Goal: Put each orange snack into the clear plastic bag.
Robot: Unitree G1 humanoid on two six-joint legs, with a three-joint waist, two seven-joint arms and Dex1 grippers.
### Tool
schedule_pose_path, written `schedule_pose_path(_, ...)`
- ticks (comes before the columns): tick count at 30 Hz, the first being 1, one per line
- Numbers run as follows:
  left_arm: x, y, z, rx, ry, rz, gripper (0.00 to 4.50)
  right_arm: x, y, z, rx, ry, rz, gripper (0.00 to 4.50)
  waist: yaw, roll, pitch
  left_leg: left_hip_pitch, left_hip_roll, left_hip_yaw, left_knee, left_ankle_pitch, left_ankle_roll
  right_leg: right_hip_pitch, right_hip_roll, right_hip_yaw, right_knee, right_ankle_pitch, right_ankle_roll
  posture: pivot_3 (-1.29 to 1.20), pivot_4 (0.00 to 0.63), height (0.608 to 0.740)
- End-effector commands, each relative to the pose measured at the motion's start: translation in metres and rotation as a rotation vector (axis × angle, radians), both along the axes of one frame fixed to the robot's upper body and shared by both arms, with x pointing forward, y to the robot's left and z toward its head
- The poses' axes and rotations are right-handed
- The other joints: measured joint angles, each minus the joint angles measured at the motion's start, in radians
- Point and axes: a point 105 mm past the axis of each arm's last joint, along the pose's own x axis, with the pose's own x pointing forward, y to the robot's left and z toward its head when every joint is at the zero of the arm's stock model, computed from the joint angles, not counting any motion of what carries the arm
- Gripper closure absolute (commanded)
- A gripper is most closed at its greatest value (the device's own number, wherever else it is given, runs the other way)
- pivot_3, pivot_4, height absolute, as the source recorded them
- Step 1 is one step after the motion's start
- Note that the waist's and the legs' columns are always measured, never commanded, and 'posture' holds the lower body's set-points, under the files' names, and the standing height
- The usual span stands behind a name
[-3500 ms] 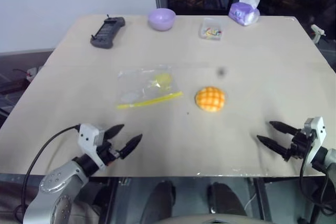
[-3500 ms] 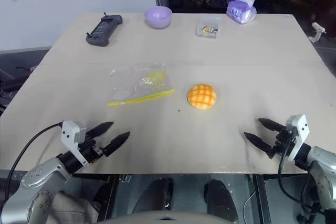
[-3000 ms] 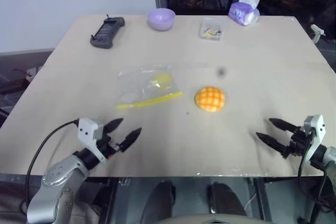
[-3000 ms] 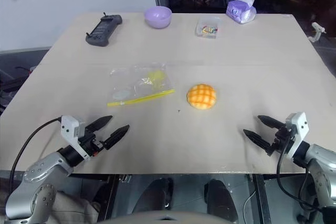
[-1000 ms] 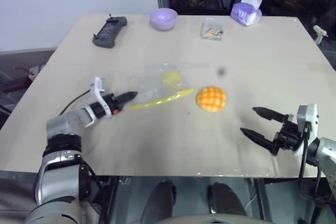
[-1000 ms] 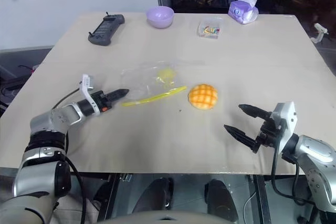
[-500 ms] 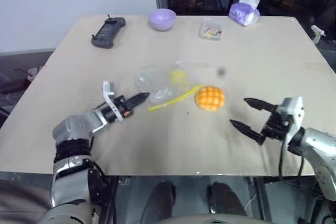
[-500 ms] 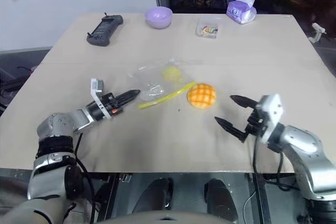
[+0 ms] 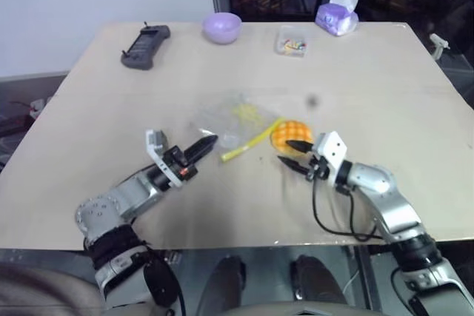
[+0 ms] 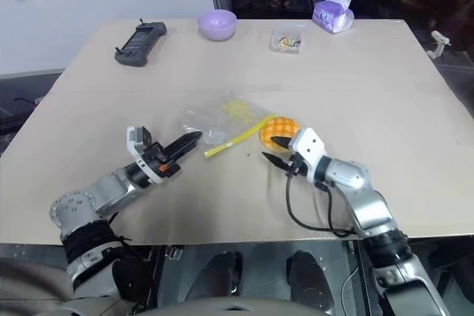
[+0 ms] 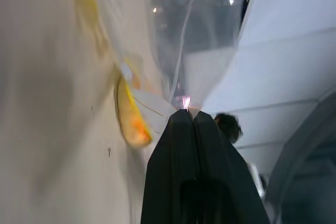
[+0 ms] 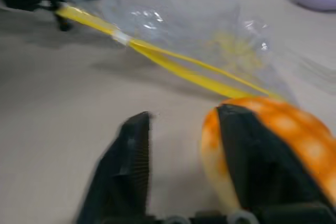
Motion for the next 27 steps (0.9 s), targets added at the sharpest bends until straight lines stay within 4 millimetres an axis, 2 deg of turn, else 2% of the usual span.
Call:
schedule_pose_path(1,-0.012,-0.003,0.005,-0.009,-0.026,-0.003,4.50,0.007,0.013,0.009,0.021,-0.061,0.021,4.07,0.001,0.000,0.000,0.000,0.000,0.000,0.000,0.000,0.000,0.000,0.000,0.000,0.000,0.000,0.000,0.00,0.150,0.740)
schedule_pose_path(2,-0.014,-0.004,0.005,-0.011,-0.024,0.000,4.50,0.010,0.016,0.010,0.025,-0.064,0.024,4.48,0.000,0.000,0.000,0.000,0.000,0.000,0.000,0.000,0.000,0.000,0.000,0.000,0.000,0.000,0.000,0.00,0.150,0.740)
schedule_pose_path(6,-0.022,-0.004,0.004,-0.017,-0.017,0.013,4.50,0.018,0.024,0.010,0.025,-0.072,0.030,4.48,0.003,0.000,0.000,0.000,0.000,0.000,0.000,0.000,-0.001,0.000,0.000,0.001,0.000,0.000,0.000,0.00,0.150,0.740)
schedule_pose_path(14,-0.027,0.000,0.008,-0.034,-0.006,0.042,4.50,0.022,0.033,0.003,-0.020,-0.091,0.043,4.48,0.003,0.000,0.000,0.000,0.000,0.000,0.000,0.000,-0.001,0.000,0.000,0.000,0.000,0.000,0.000,0.00,0.150,0.740)
schedule_pose_path(20,-0.027,0.002,0.006,-0.042,0.012,0.055,4.50,0.031,0.025,-0.005,-0.076,-0.119,-0.014,4.48,0.004,0.000,0.000,0.000,-0.001,0.000,0.000,0.000,-0.001,0.000,0.000,0.000,0.000,0.000,0.000,0.00,0.150,0.740)
schedule_pose_path(27,-0.033,-0.004,0.003,-0.031,0.026,0.011,4.50,0.029,0.043,0.014,-0.002,-0.148,0.017,4.48,0.001,0.000,0.000,0.000,-0.001,0.000,-0.001,0.000,-0.001,0.000,0.000,0.000,0.000,0.000,0.000,0.00,0.150,0.740)
